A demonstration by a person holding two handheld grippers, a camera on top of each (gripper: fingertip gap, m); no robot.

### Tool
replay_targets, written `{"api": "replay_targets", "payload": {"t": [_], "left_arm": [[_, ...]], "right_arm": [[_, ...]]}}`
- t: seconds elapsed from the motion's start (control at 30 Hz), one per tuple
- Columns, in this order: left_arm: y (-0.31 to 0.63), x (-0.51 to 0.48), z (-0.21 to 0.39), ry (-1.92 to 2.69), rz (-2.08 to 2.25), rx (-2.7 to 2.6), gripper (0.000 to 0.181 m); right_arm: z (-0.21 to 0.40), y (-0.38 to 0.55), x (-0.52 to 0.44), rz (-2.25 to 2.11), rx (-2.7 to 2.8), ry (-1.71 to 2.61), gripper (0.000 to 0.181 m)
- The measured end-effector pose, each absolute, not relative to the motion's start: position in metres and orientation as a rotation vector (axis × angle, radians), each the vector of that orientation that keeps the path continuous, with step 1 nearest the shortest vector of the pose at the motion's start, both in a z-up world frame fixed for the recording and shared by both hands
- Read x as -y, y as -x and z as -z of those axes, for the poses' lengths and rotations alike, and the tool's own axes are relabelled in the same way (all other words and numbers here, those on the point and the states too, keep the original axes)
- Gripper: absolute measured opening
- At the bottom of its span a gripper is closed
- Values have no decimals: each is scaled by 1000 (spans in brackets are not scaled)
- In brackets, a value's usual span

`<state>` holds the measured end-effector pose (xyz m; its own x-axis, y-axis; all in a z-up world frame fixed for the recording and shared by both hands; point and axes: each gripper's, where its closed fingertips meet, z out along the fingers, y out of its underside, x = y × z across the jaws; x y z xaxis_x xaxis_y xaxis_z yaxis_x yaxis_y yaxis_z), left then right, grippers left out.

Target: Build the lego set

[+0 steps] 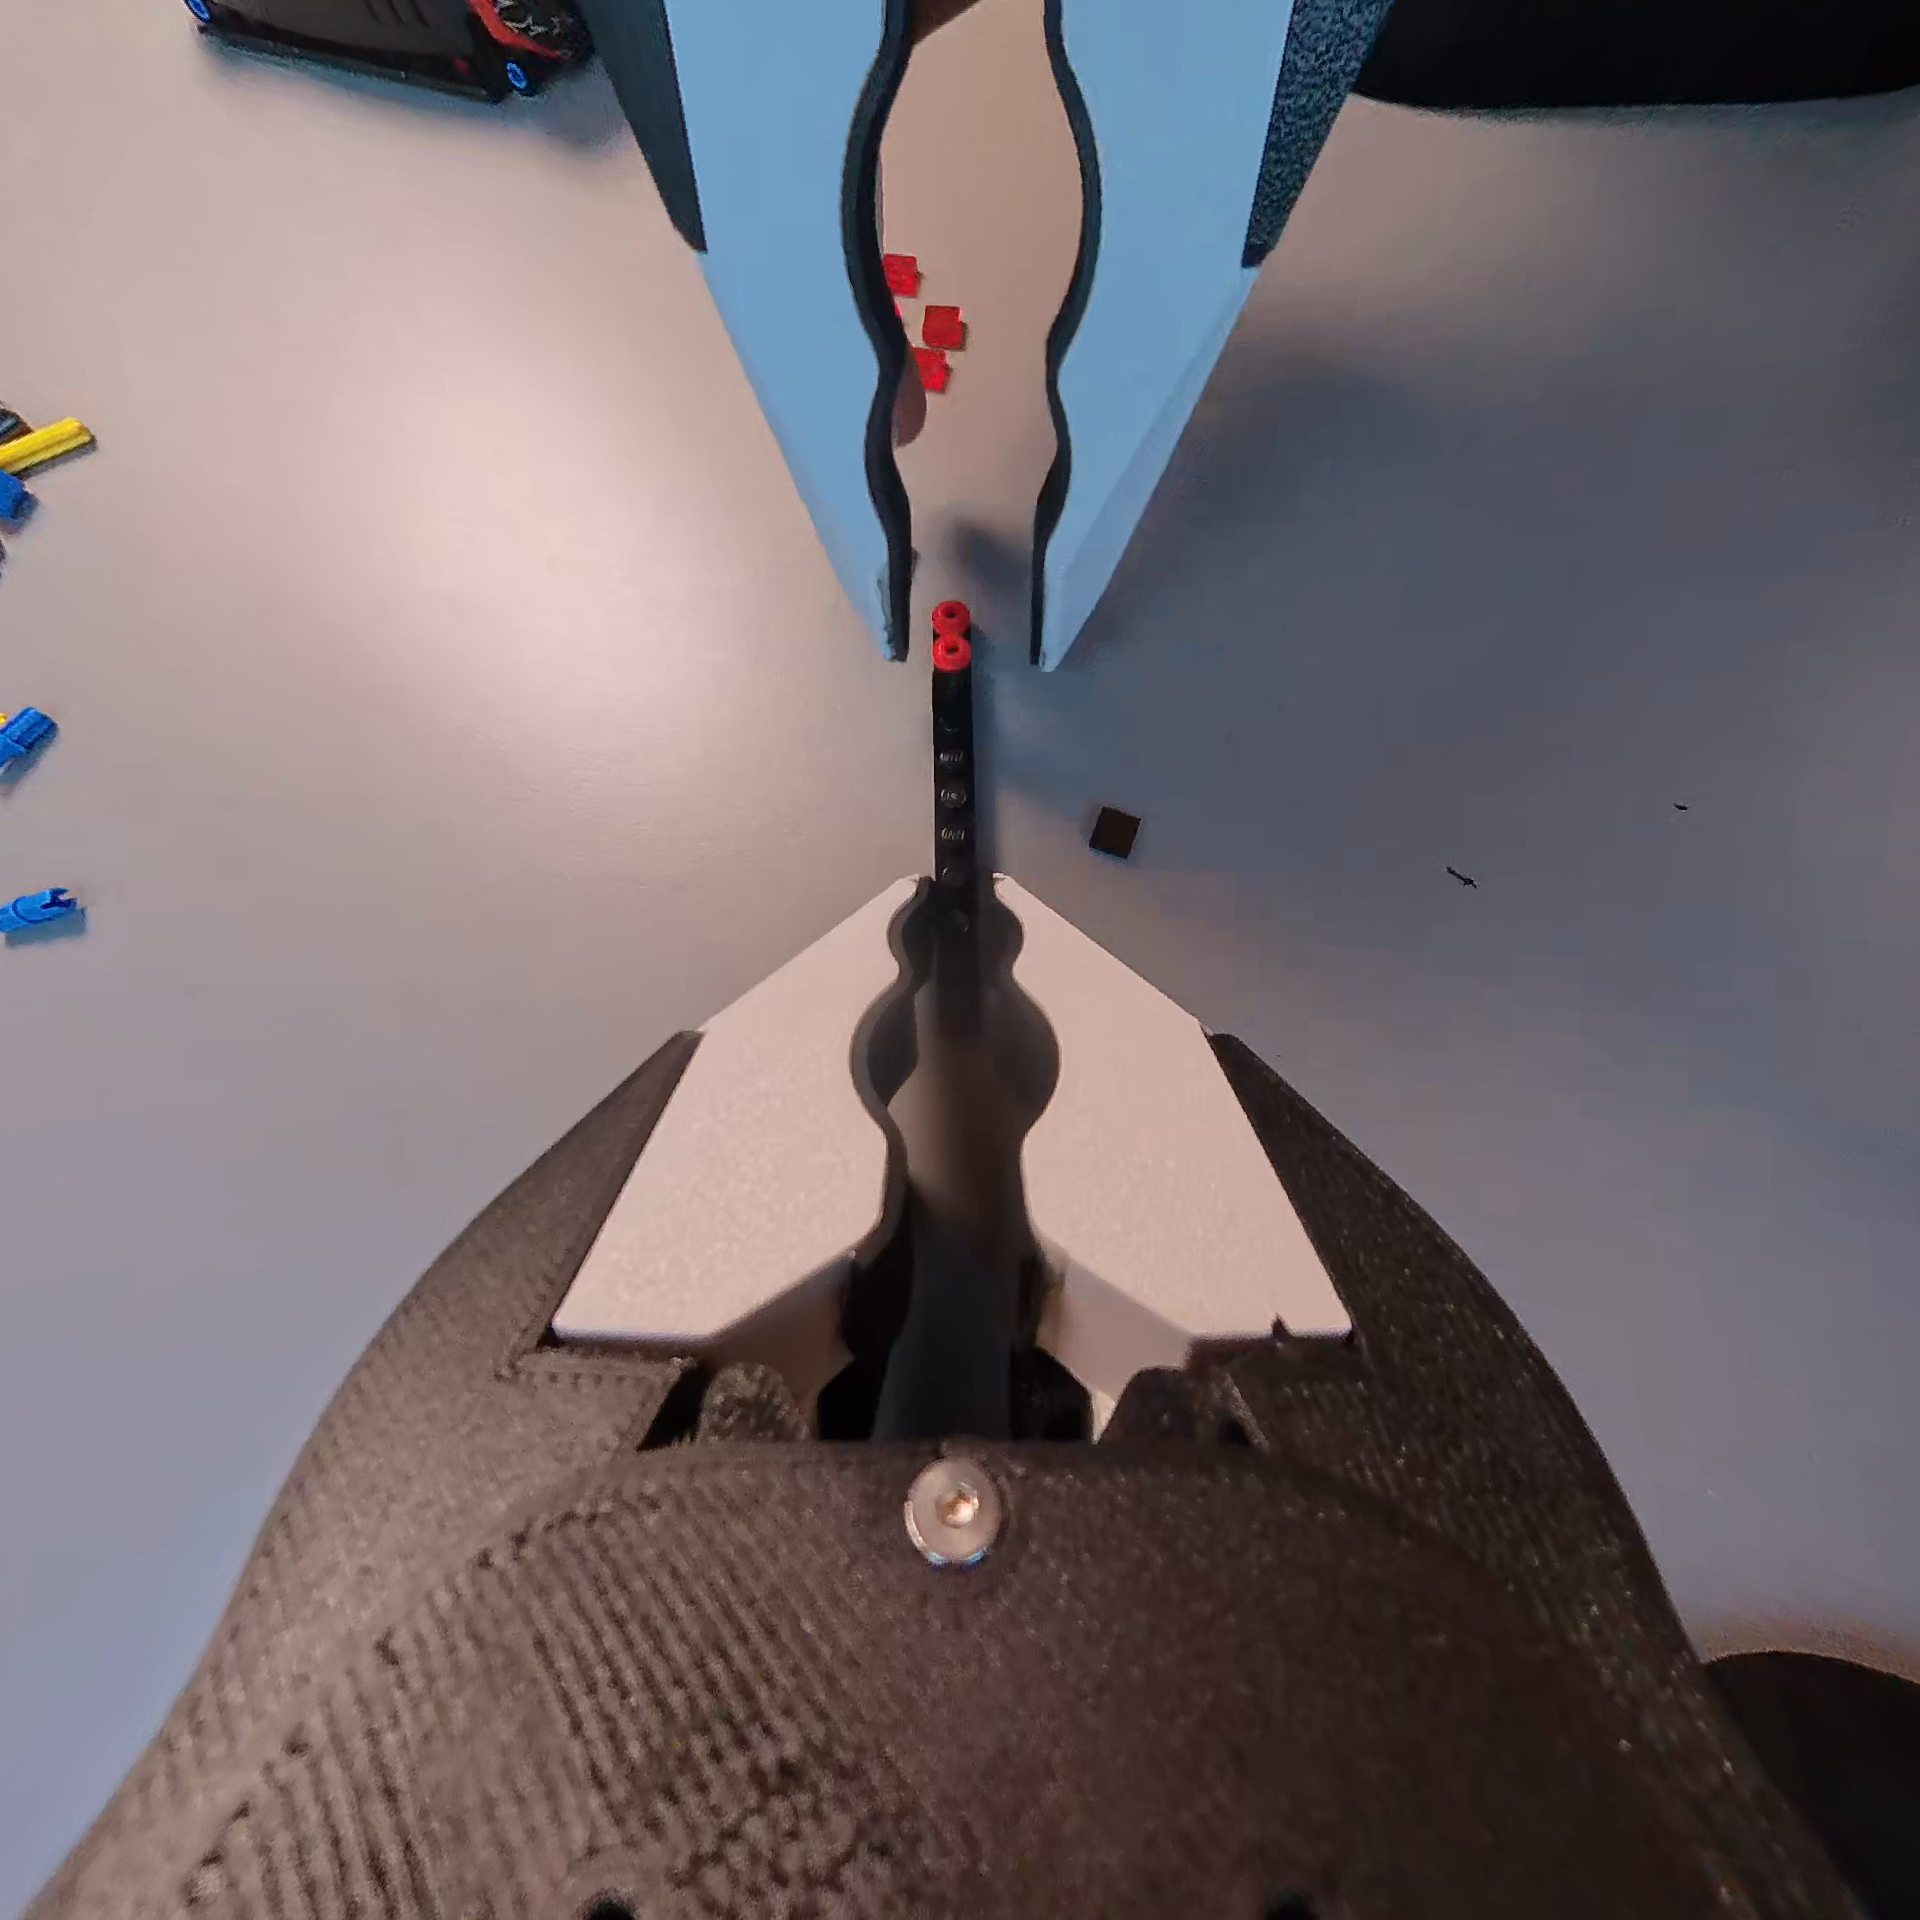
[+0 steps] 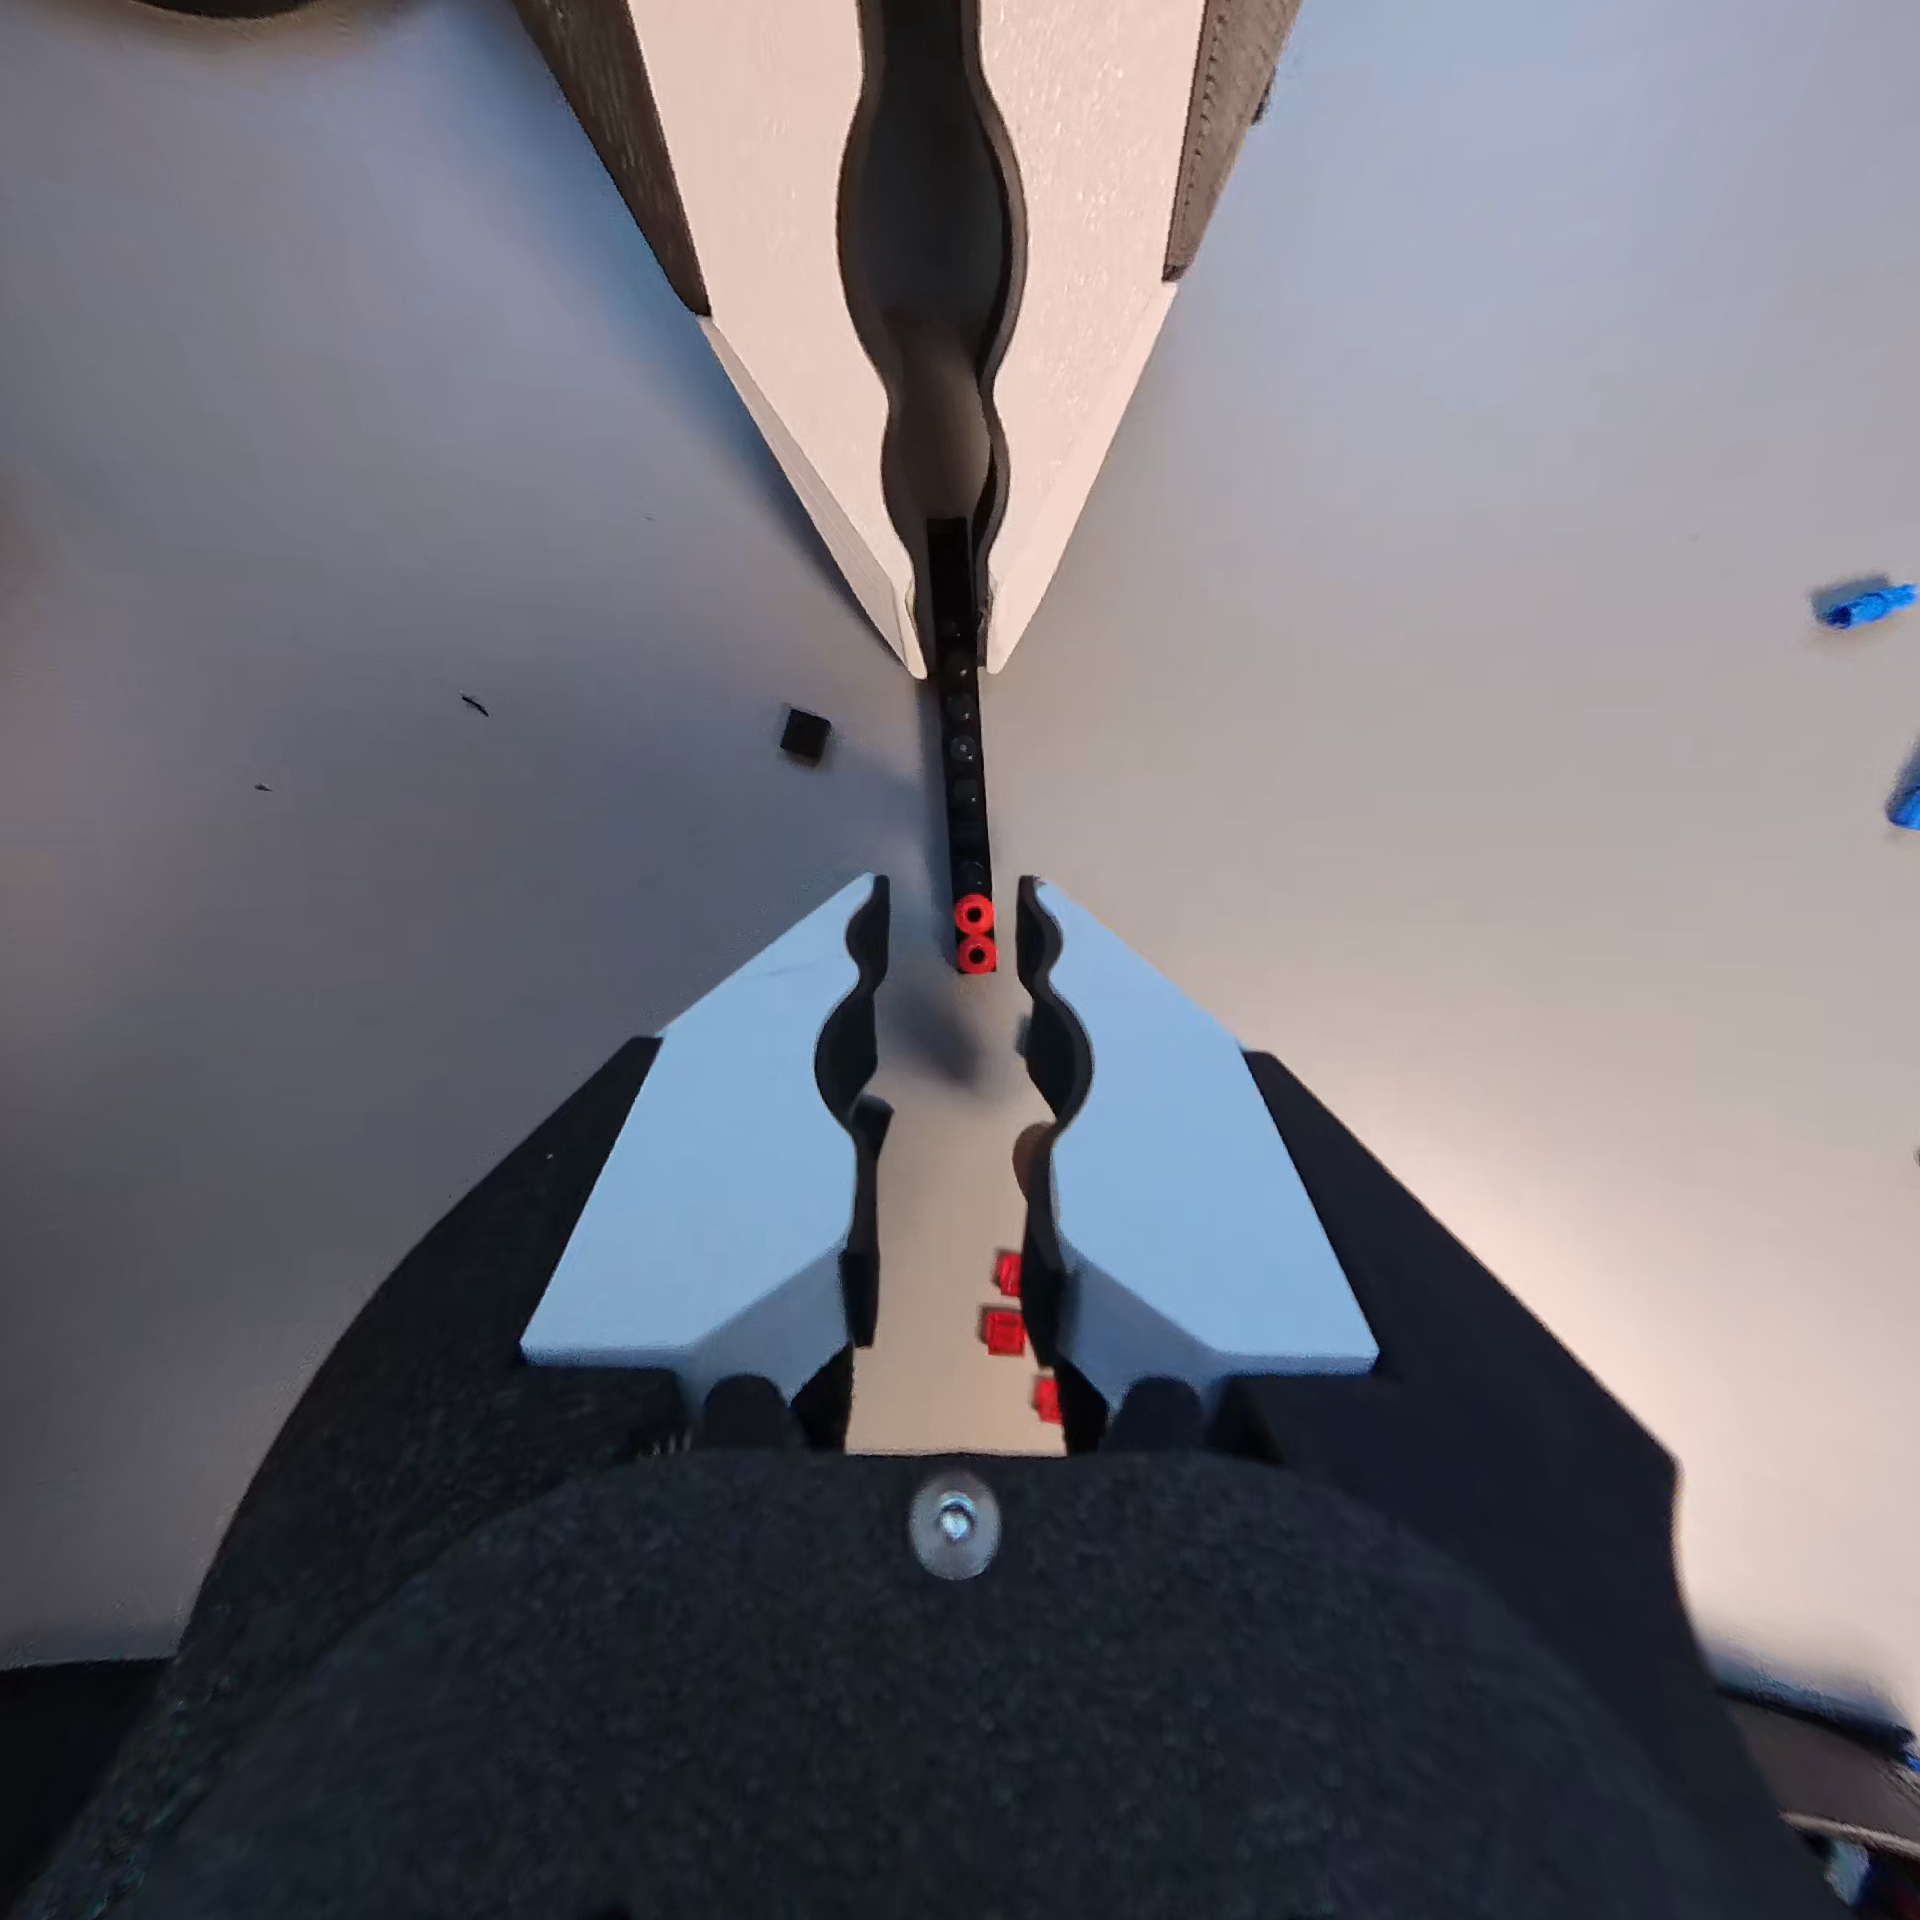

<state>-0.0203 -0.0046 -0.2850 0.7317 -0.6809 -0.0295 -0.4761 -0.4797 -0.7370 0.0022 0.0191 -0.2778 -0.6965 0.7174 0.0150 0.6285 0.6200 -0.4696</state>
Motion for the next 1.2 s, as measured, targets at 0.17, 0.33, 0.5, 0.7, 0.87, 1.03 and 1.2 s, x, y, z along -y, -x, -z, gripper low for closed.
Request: {"api": "replay_targets", "payload": {"t": [0.17,0.33,0.5,0.7,0.87,1.03,1.2], "left_arm": [[20,5,285,2169,346,-869,6],[20,5,285,2169,349,-868,6],[20,5,285,2168,351,-870,6],[20,5,285,2167,356,-869,6],[20,5,285,2165,356,-870,6],[20,5,285,2165,362,-869,6],[20,5,285,2165,365,-866,6]], "right_arm": [[279,2,-20,-662,2627,1154,8],[283,2,-21,-636,2665,1132,3],[282,2,-21,-590,2699,1090,3],[284,2,-20,-582,2726,1073,5],[284,1,-18,-583,2742,1056,5],[285,1,-18,-522,2782,996,4],[285,1,-18,-482,2810,977,4]]}}
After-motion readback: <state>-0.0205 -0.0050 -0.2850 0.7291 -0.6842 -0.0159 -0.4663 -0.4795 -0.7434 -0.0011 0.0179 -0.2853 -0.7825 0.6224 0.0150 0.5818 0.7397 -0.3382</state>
